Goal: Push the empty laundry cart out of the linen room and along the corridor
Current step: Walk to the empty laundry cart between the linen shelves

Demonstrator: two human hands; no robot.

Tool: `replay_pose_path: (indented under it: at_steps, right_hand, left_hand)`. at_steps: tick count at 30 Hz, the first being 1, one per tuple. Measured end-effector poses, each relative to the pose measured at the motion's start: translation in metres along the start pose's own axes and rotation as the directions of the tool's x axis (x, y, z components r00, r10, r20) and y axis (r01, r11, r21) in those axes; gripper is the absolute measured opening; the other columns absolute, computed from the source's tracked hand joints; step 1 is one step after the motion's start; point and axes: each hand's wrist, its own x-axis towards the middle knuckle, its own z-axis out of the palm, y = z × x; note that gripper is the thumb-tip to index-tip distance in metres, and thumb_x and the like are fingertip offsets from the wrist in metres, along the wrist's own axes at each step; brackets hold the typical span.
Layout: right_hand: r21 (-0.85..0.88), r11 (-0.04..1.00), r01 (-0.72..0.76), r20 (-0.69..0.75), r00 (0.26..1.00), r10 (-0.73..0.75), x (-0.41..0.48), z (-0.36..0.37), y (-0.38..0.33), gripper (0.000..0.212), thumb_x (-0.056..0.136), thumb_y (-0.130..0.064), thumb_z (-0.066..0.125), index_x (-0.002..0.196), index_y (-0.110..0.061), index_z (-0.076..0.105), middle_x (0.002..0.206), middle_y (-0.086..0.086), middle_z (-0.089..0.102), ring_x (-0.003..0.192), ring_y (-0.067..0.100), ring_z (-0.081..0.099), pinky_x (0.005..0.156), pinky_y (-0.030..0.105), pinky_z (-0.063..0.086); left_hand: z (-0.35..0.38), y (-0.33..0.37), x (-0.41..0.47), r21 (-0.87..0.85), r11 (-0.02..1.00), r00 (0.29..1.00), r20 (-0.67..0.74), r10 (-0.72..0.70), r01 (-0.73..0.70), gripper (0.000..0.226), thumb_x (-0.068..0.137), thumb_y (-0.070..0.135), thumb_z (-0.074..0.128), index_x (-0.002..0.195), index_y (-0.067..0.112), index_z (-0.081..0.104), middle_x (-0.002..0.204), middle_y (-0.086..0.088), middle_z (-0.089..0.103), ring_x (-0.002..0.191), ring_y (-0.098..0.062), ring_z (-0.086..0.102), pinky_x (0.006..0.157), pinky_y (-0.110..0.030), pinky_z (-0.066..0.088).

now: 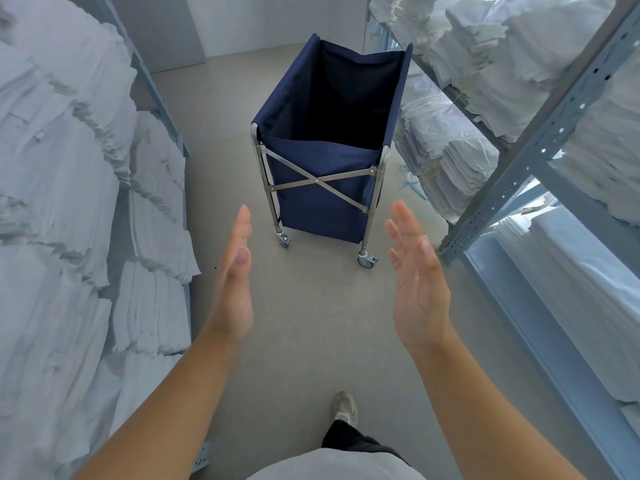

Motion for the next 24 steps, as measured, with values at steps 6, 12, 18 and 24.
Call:
replay_pose_path:
  at_steps: [6,12,18,24]
  right_hand:
    - [0.018,1.000,-0.003,0.025,1.000,0.002,0.046,-0.014,0.002,0.067,0.081,-0.080,0.047,0.139,-0.047,0.050,0.151,-0.028,0.047,0.145,0.001,0.038,0.121,0.035,0.022]
    - [0.035,0.999,-0.001,0.043,0.999,-0.001,0.080,-0.016,0.005,0.062,0.084,-0.069,0.042,0.141,-0.046,0.047,0.152,-0.027,0.046,0.145,0.000,0.038,0.117,0.031,0.024]
    - [0.024,1.000,-0.013,0.034,0.999,0.012,0.114,-0.014,0.011,0.062,0.083,-0.067,0.041,0.141,-0.045,0.047,0.152,-0.028,0.046,0.144,-0.001,0.038,0.121,0.033,0.023]
    - [0.007,1.000,-0.026,0.005,1.000,0.026,0.159,-0.001,0.021,0.062,0.084,-0.067,0.040,0.141,-0.045,0.047,0.151,-0.028,0.046,0.145,-0.001,0.037,0.123,0.037,0.021]
  left_hand:
    - [0.019,-0.004,0.035,0.028,1.000,0.999,-0.031,0.013,-0.012,0.087,0.076,0.093,0.043,0.148,0.048,0.028,0.166,0.018,0.024,0.154,0.000,0.019,0.129,-0.042,0.009]
    - [0.027,-0.009,0.064,0.034,0.999,0.999,-0.032,0.011,-0.010,0.088,0.076,0.092,0.044,0.149,0.046,0.028,0.166,0.018,0.026,0.153,0.001,0.021,0.128,-0.040,0.010]
    - [0.027,-0.018,0.103,0.028,1.000,1.000,-0.024,0.006,-0.006,0.084,0.077,0.092,0.044,0.147,0.049,0.029,0.165,0.020,0.026,0.153,0.002,0.022,0.128,-0.039,0.012]
    - [0.019,-0.029,0.156,0.004,1.000,1.000,-0.009,0.004,-0.004,0.089,0.077,0.091,0.045,0.150,0.043,0.028,0.166,0.017,0.026,0.153,0.001,0.022,0.128,-0.038,0.012]
